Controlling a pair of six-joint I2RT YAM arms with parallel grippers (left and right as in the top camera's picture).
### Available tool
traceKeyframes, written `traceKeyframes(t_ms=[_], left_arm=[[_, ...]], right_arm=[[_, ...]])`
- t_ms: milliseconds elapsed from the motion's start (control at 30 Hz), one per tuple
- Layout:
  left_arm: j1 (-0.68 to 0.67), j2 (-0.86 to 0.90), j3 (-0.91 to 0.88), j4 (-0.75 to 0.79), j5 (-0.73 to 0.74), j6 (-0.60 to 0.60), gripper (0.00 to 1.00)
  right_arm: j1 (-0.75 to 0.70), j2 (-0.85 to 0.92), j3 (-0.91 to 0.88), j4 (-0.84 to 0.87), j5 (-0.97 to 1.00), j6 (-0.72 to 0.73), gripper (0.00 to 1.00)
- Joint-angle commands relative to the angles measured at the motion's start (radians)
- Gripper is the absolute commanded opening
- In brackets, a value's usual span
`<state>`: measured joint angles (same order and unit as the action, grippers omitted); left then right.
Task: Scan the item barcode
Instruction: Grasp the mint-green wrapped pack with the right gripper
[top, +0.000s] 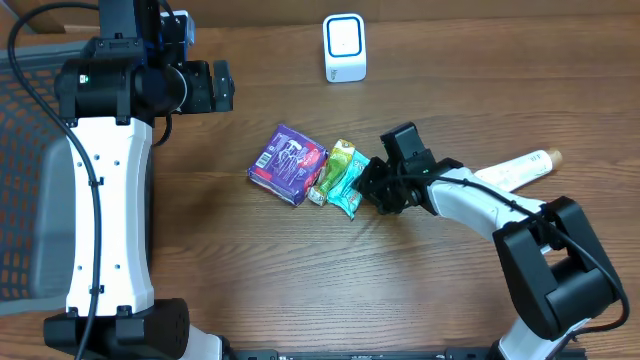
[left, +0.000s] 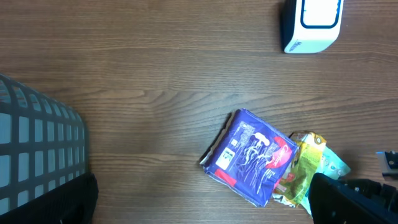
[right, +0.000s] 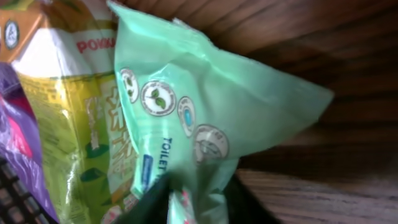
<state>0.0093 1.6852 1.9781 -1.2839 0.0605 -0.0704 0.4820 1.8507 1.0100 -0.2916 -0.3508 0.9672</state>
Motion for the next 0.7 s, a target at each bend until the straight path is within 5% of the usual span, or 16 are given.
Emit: traceKeyframes(t_ms=[0,33,333,467,667], left_arm=[[0.003,0.002,0.006,0.002,0.008,0.023,1.0],[0.003,0.002,0.006,0.002,0.008,0.023,1.0],[0.003,0.002,0.006,0.002,0.008,0.023,1.0],[0.003,0.002,0.006,0.002,0.008,0.023,1.0],[0.003,0.002,0.006,0.002,0.008,0.023,1.0]], right_arm=[[0.011,0.014,0.01,0.005,0.027,-0.001,0.09],[0.01,0.014,0.011,0.001,0.029,-0.008,0.04],[-0.066,-0.103,0.064,-0.182,0.022,-0.271,0.04],[-0.066,-0.211,0.163,-0.476,0.267,-0.436,0.04],[-0.021,-0.211,0.281,-0.787,0.745,-0.445,0.04]])
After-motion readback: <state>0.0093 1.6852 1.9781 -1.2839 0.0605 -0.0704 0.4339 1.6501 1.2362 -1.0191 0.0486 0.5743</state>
